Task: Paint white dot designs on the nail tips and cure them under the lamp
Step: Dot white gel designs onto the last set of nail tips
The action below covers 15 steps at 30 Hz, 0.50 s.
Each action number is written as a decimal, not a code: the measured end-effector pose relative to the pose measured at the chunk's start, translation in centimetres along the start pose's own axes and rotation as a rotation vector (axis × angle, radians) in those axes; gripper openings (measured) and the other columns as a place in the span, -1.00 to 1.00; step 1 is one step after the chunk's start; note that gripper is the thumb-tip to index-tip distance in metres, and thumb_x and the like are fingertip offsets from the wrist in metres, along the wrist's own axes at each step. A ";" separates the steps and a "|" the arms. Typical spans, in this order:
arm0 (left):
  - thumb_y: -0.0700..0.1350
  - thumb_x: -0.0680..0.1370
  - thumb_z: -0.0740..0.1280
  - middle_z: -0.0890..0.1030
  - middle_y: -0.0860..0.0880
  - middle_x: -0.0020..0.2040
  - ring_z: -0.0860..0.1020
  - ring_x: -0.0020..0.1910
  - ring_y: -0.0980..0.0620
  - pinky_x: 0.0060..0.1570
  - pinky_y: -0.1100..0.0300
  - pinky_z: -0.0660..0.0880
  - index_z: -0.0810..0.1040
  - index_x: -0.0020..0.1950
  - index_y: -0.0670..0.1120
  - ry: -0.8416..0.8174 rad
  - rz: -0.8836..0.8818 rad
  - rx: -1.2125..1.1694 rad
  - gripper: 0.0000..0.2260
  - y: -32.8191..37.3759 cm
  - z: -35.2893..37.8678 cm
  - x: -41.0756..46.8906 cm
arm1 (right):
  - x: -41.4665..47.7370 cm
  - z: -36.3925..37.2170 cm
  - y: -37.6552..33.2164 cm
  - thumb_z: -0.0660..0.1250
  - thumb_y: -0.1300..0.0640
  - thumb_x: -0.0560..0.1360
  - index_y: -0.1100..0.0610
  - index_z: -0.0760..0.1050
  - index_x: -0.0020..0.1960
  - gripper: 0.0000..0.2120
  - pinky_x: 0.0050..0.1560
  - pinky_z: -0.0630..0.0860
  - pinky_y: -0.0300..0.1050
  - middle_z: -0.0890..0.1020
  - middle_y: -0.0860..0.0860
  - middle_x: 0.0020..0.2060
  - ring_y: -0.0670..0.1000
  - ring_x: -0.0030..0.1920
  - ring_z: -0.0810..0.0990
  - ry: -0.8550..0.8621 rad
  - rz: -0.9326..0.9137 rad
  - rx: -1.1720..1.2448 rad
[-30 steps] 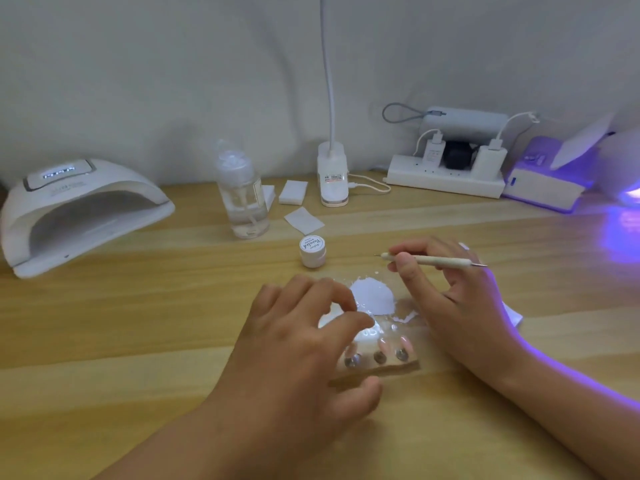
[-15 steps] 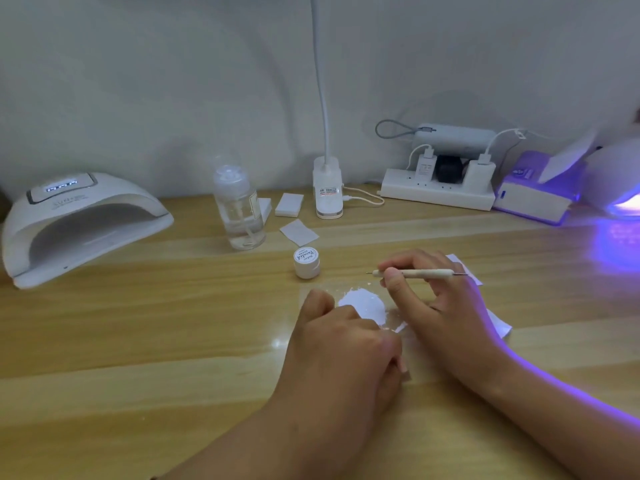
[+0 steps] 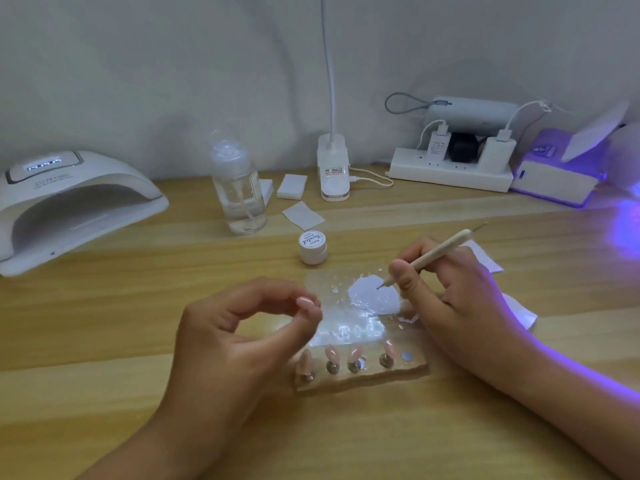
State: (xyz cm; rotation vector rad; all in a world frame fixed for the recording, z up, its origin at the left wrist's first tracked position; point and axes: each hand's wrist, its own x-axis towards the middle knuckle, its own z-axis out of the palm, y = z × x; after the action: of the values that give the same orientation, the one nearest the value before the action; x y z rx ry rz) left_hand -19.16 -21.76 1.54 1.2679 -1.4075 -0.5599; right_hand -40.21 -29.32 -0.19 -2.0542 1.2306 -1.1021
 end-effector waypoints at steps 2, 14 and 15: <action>0.10 0.30 0.50 0.73 0.06 -0.20 0.62 -0.21 0.18 -0.13 0.35 0.52 0.73 -0.18 0.11 -0.004 -0.073 -0.083 -0.86 -1.0 -0.2 0.6 | 0.1 0.1 0.2 0.22 -0.19 0.51 -0.08 0.51 -0.19 -0.76 -0.24 0.59 -0.18 0.56 -0.18 -0.23 0.07 -0.10 0.56 -0.016 0.002 0.017; 0.03 0.40 0.44 0.73 0.07 -0.19 0.70 -0.15 0.07 -0.13 0.33 0.57 0.73 -0.13 0.17 -0.226 -0.188 -0.079 -0.91 -3.4 0.2 1.0 | 0.3 0.3 0.3 0.28 -0.08 0.53 0.01 0.53 -0.21 -0.78 -0.34 0.44 -0.43 0.58 -0.10 -0.24 -0.09 -0.22 0.58 -0.039 0.009 -0.019; 0.02 0.41 0.44 0.73 0.06 -0.20 0.70 -0.16 0.07 -0.14 0.32 0.57 0.73 -0.13 0.17 -0.229 -0.185 -0.075 -0.91 -3.4 0.2 1.0 | 0.3 0.3 0.3 0.28 -0.07 0.53 0.01 0.53 -0.21 -0.78 -0.35 0.44 -0.42 0.58 -0.08 -0.24 -0.08 -0.23 0.58 -0.032 0.013 -0.009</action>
State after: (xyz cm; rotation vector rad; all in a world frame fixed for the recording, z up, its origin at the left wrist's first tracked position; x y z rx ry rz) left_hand -17.90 -23.82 -1.12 1.3132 -1.4489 -0.8996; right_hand -40.01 -29.71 -0.48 -2.0600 1.2336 -1.0550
